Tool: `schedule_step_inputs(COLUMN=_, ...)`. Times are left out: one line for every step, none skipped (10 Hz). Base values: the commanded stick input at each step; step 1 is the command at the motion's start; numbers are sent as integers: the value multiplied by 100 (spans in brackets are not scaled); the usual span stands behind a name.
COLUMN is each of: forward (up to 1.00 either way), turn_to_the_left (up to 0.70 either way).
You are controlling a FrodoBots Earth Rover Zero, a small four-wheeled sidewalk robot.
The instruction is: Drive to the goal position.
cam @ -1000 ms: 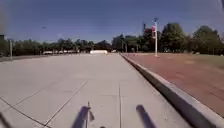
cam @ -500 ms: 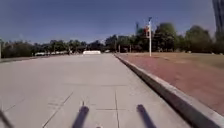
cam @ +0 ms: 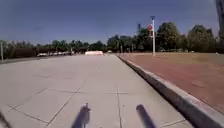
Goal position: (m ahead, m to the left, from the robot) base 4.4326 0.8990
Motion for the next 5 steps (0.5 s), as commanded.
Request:
schedule_step_inputs(forward=70, turn_to_the_left=0)
schedule_step_inputs(forward=70, turn_to_the_left=0)
schedule_step_inputs(forward=70, turn_to_the_left=0)
schedule_step_inputs(forward=70, turn_to_the_left=-3)
schedule_step_inputs(forward=70, turn_to_the_left=-6)
